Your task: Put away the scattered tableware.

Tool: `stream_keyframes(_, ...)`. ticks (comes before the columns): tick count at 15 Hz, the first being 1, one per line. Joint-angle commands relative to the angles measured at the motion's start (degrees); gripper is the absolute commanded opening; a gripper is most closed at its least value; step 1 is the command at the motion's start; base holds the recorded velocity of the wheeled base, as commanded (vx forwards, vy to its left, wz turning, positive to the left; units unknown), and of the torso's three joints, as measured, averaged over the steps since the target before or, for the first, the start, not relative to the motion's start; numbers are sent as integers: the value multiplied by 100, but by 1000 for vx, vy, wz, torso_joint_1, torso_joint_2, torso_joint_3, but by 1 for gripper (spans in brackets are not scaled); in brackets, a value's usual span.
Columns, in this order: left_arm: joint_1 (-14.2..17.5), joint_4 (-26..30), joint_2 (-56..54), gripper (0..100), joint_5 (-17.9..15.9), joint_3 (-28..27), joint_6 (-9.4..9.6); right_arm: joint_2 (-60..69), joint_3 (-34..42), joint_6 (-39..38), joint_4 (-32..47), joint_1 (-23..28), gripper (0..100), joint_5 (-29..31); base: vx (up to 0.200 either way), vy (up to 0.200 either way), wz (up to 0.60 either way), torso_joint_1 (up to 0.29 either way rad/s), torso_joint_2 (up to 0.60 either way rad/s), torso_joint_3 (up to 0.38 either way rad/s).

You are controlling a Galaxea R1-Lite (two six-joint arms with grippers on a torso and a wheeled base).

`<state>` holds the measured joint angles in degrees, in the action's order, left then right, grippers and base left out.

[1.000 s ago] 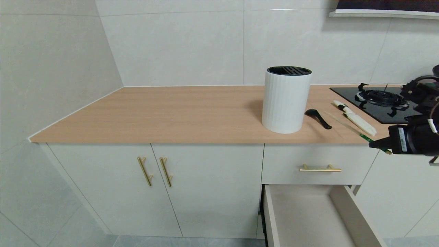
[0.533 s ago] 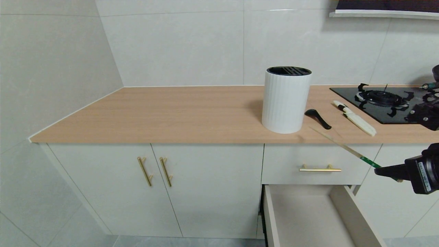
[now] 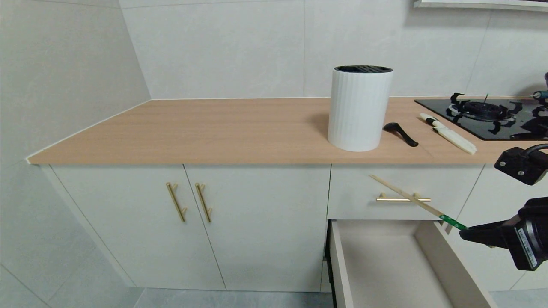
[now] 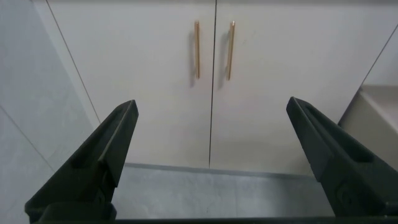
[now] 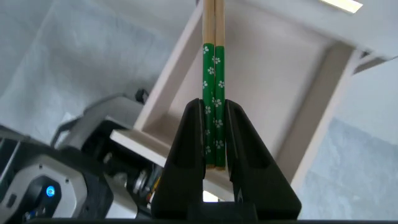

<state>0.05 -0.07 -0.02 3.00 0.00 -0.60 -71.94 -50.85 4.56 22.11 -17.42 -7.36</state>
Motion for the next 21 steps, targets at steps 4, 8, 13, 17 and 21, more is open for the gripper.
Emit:
stream_keyframes(4, 4, -1, 2, 100, -1, 0, -2, -101, 145, 45, -128, -51, 0, -11, 0, 0, 0, -168, 466, 292)
stream_keyframes(8, 4, -1, 2, 100, 8, 0, -2, -198, 180, 142, -128, -60, 0, -20, 0, 0, 0, -140, 456, 311)
stream_keyframes(13, 4, -1, 2, 100, 8, 0, -2, -303, 286, 159, -251, -69, 0, -20, 0, 0, 0, -52, 198, 146)
stream_keyframes(17, 4, -1, 2, 100, 8, 0, -2, -532, 383, 221, -471, -104, 0, -11, 0, 0, 0, 0, 0, 0)
stream_keyframes(21, 4, -1, 2, 100, 8, 0, -2, -1754, 347, 133, -726, -60, 0, 95, 0, 0, 0, 0, 0, 0)
